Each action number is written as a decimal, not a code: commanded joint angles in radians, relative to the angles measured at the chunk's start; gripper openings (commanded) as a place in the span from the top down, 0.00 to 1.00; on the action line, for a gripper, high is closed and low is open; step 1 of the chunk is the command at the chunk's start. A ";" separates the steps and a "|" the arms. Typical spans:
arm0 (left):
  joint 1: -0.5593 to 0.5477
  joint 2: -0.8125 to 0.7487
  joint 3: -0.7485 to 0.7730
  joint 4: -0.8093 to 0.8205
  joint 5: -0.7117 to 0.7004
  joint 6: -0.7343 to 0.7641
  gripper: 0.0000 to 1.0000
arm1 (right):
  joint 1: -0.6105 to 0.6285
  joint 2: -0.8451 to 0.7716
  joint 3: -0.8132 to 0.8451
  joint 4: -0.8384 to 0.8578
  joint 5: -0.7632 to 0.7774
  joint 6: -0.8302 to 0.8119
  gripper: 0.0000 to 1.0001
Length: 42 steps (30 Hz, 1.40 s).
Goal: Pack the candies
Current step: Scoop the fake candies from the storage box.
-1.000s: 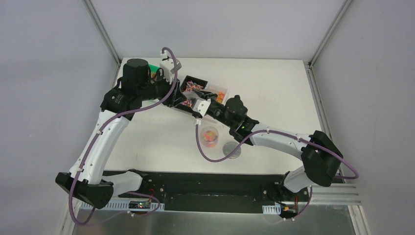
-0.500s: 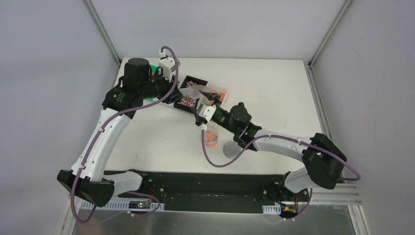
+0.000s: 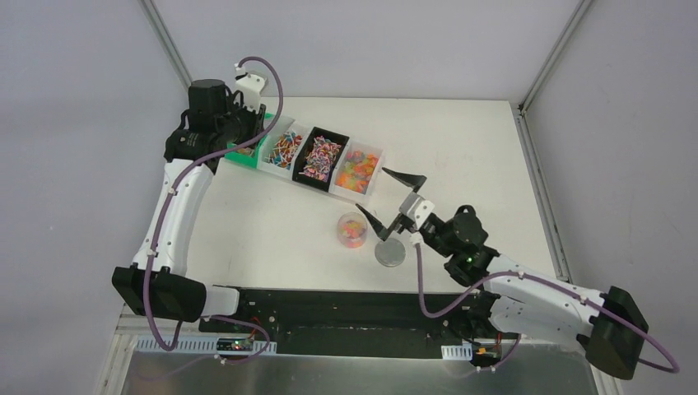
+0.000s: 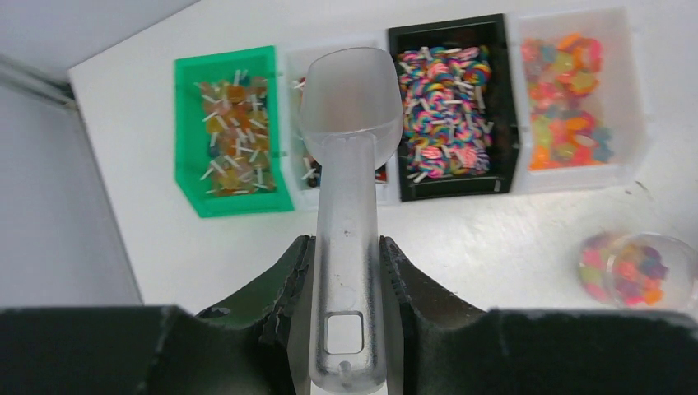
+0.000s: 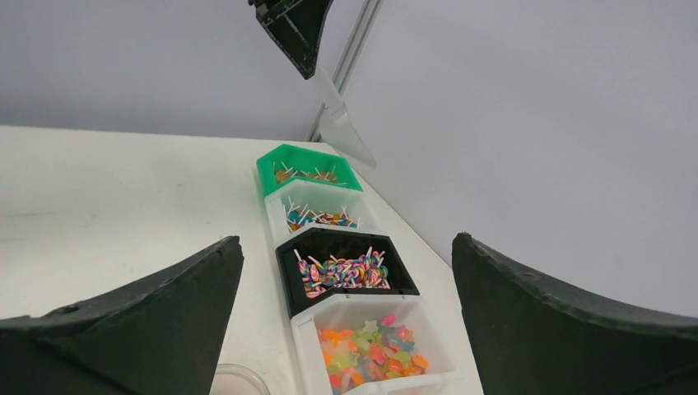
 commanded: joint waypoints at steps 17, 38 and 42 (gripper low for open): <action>0.180 0.130 0.101 -0.028 -0.227 0.259 1.00 | 0.005 -0.218 0.031 -0.240 0.145 0.284 0.00; 0.183 0.304 0.206 -0.157 -0.239 0.298 1.00 | 0.006 -0.191 0.034 -0.238 0.167 0.280 0.00; 0.183 0.331 0.221 -0.149 -0.233 0.305 1.00 | 0.006 -0.187 0.034 -0.237 0.173 0.280 0.00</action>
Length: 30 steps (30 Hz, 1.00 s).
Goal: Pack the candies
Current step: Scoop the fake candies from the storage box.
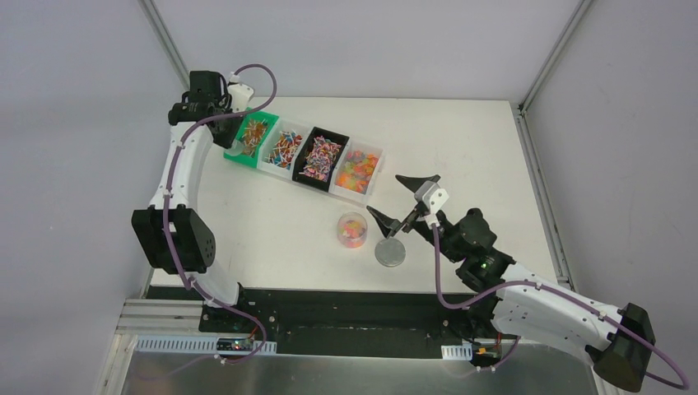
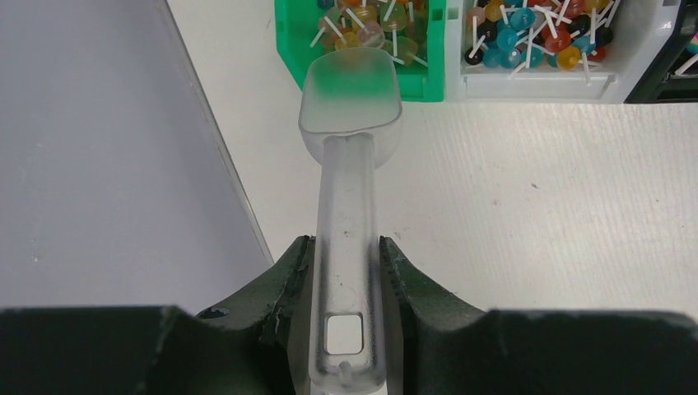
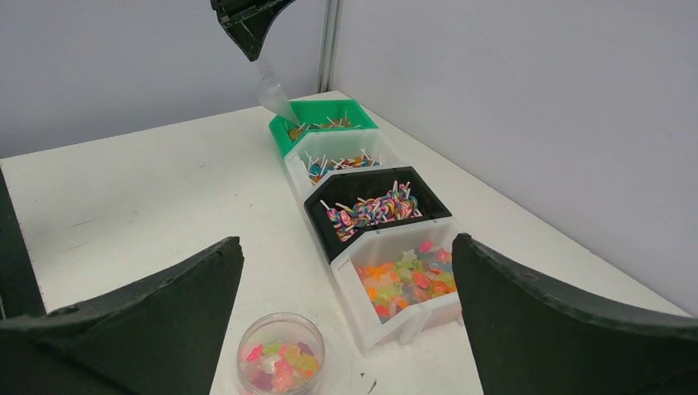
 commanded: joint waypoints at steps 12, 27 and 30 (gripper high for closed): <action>0.009 0.108 0.073 0.026 0.049 0.029 1.00 | 0.005 0.004 0.051 0.030 0.037 0.013 0.00; 0.010 0.122 -0.073 0.179 0.101 0.008 1.00 | 0.005 0.020 0.058 0.036 0.052 0.020 0.00; 0.011 0.102 -0.140 0.224 0.101 -0.002 1.00 | 0.005 0.021 0.057 0.036 0.053 0.025 0.00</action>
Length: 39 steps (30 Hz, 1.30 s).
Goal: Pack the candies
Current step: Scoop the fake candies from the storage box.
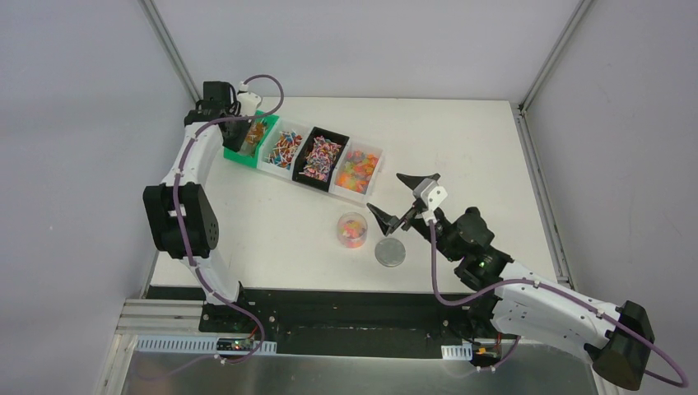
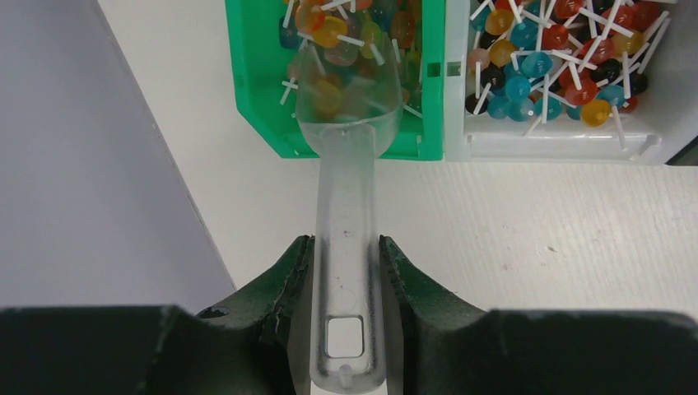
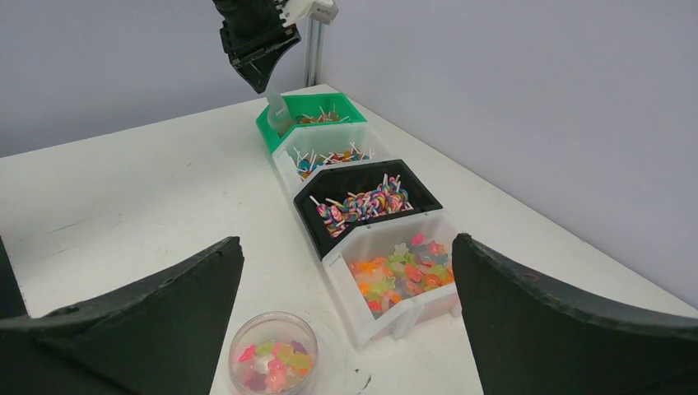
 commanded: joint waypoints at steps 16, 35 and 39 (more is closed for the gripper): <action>0.045 -0.151 -0.325 0.286 0.017 -0.051 1.00 | 0.006 -0.005 0.052 0.031 0.018 0.031 0.00; 0.050 -0.202 -0.439 0.393 -0.005 -0.068 1.00 | 0.006 0.001 0.057 0.034 0.016 0.035 0.00; 0.051 -0.244 -0.493 0.462 0.003 -0.064 1.00 | 0.005 0.000 0.057 0.034 0.016 0.037 0.00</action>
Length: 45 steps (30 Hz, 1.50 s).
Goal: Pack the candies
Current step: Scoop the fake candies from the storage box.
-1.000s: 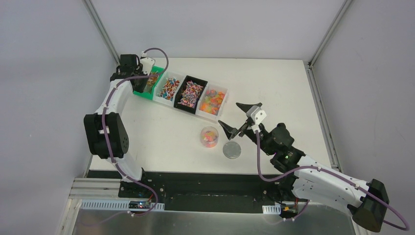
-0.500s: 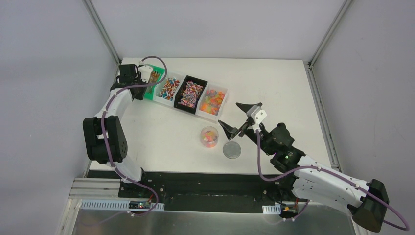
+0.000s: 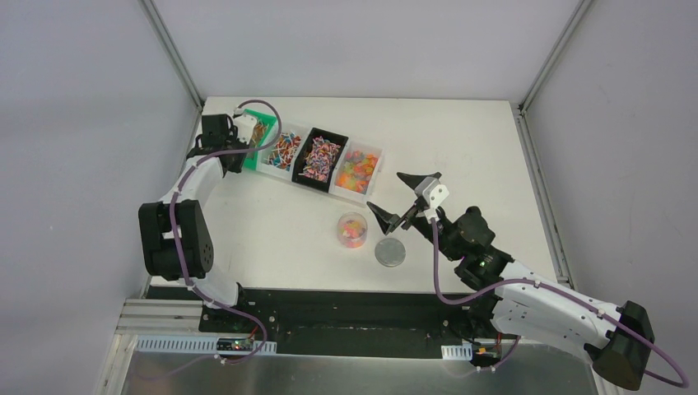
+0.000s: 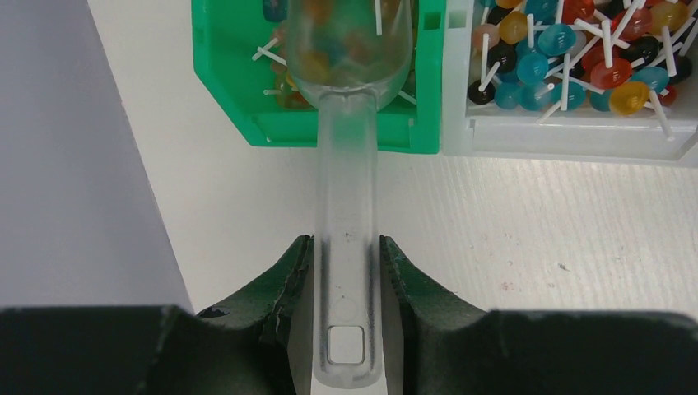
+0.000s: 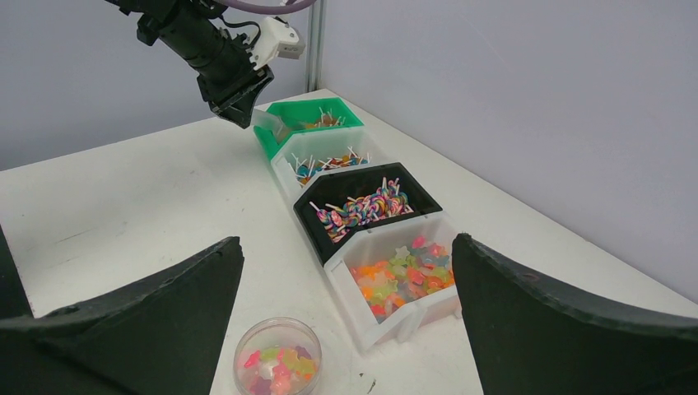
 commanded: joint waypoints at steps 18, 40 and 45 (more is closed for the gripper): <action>0.011 -0.177 -0.138 0.187 -0.035 -0.011 1.00 | 0.004 -0.006 0.039 0.036 0.011 0.018 0.00; 0.014 -0.255 -0.257 0.315 -0.041 -0.022 1.00 | 0.005 -0.033 0.052 0.009 0.044 -0.037 0.00; 0.021 -0.279 -0.306 0.393 -0.041 -0.037 1.00 | 0.004 -0.044 0.057 -0.008 0.046 -0.039 0.00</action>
